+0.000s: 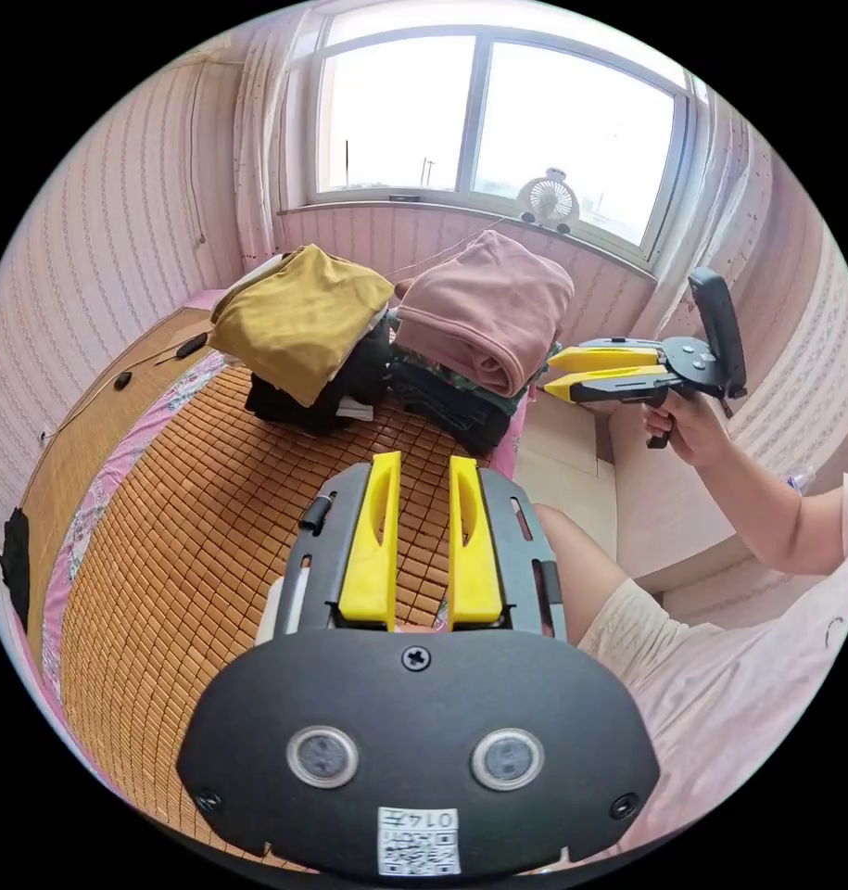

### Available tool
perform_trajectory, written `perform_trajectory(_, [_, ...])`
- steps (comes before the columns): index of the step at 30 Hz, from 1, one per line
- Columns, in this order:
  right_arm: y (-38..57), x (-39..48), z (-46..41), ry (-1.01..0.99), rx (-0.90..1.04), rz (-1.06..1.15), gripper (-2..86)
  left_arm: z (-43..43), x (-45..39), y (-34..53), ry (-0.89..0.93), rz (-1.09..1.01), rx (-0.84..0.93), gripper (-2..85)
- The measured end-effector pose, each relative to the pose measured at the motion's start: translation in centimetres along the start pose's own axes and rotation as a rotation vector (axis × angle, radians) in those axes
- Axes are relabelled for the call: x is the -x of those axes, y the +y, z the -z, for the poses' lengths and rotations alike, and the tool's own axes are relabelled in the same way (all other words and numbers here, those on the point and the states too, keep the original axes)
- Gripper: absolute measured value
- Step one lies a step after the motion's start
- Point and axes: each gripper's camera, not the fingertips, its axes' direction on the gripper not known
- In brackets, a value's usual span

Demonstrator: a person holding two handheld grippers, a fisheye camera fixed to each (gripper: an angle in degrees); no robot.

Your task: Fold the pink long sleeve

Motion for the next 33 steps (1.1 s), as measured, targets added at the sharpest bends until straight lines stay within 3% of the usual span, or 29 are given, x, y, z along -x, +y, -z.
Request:
perform_trajectory(4, [-5.2,-0.6,-0.9,0.044,0.033,0.12,13.3,-2.0,-0.6,-1.9,0.033,-0.016,-0.032,8.6])
perform_trajectory(10, [-11.9,-0.2,-8.1,0.234,0.228,0.313,19.2,-5.6,0.1,-5.6,0.035,-0.003,-0.005,8.6])
perform_trajectory(14, [-11.0,-2.4,-15.1,0.326,0.339,0.338,14.6,-7.8,1.2,-7.8,0.052,0.011,0.028,8.7])
perform_trajectory(18, [-7.5,-4.8,-12.6,0.307,0.168,0.279,7.2,-8.8,2.4,-9.3,0.042,-0.003,0.005,8.9])
perform_trajectory(23, [1.2,-11.7,-3.4,-0.028,-0.133,0.011,6.2,-10.5,4.6,-11.2,0.069,0.024,-0.012,9.5])
perform_trajectory(26, [6.7,-14.4,-0.8,-0.115,-0.234,-0.092,5.9,-11.8,5.8,-12.9,0.112,0.021,-0.011,11.7])
perform_trajectory(30, [11.7,-15.3,0.6,-0.148,-0.329,-0.164,5.6,-14.0,6.0,-15.7,0.172,-0.008,0.033,16.2])
perform_trajectory(33, [13.8,-14.6,0.8,-0.065,-0.355,-0.179,5.3,-15.4,5.4,-16.7,0.246,-0.02,0.108,12.8])
